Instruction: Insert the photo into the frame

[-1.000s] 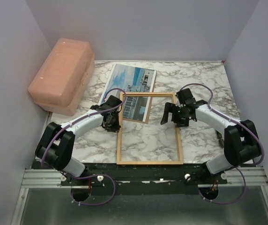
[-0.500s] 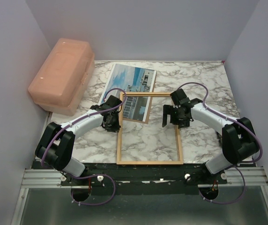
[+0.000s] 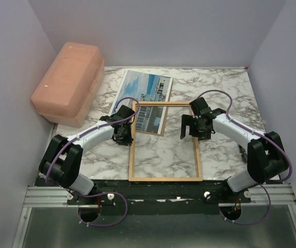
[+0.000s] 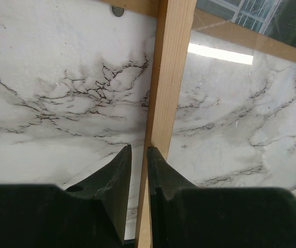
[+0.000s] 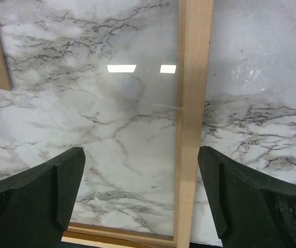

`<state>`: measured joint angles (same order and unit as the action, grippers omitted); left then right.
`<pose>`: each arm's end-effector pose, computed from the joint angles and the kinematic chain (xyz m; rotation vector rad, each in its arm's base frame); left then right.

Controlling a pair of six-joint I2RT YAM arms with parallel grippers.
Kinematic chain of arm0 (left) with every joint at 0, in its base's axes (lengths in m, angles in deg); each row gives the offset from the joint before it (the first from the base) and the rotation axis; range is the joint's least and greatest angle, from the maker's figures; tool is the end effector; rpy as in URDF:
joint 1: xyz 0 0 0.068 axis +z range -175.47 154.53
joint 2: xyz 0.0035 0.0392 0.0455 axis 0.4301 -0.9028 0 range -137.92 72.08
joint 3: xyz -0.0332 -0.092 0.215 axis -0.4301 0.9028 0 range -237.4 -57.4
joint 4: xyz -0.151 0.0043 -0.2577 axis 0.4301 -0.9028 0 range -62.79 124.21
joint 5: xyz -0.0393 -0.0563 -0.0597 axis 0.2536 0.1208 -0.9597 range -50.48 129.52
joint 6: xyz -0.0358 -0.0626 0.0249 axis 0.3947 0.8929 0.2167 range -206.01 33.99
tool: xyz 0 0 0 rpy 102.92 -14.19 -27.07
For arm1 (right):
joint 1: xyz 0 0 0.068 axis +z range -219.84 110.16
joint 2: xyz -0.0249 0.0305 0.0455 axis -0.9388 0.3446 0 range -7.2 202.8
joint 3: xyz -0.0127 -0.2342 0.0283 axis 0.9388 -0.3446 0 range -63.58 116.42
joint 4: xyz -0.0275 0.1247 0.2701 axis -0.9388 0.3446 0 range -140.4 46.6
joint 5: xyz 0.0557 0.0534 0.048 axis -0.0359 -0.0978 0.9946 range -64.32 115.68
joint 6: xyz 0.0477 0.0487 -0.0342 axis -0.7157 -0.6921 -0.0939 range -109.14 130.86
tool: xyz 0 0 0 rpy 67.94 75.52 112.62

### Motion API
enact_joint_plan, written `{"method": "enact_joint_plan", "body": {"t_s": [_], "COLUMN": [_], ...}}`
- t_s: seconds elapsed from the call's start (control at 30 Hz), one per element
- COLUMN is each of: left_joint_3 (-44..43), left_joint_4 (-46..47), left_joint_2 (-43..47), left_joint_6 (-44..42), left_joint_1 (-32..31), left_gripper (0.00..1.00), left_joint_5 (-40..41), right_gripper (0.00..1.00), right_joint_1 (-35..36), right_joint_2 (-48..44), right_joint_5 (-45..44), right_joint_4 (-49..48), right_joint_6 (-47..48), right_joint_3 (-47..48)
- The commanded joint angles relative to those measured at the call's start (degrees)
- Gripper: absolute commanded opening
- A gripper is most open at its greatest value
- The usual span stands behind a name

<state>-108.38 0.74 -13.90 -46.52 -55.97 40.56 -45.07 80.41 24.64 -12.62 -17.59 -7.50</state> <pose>0.2785 -0.1626 0.0960 -0.2250 2.8003 -0.2855 0.3032 0.1387 0.1120 0.0946 2.8018 0.2066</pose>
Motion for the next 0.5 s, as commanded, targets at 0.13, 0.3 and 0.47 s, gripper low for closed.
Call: {"method": "enact_joint_plan", "body": {"t_s": [0.13,0.3,0.47], "left_joint_3": [1.5,1.5,1.6], "left_joint_4": [0.0,0.1,0.1], "left_joint_2": [-1.2,-1.2,-1.0], "left_joint_6": [-0.2,0.0,0.0], "left_joint_1": [-0.3,-0.3,-0.3], "left_gripper": [0.20,0.20,0.20], "left_joint_5": [1.3,1.3,1.3], "right_gripper": [0.99,0.96,0.89], "right_joint_1": [-6.0,-6.5,-6.5], "right_joint_2": [-4.1,-5.9,-4.6], "right_joint_5": [8.7,14.1,16.1], "right_joint_4": [-2.3,-3.1,-4.6], "right_joint_6": [1.0,0.4,-0.5], "right_joint_3": [-3.3,-3.4,-3.6]}}
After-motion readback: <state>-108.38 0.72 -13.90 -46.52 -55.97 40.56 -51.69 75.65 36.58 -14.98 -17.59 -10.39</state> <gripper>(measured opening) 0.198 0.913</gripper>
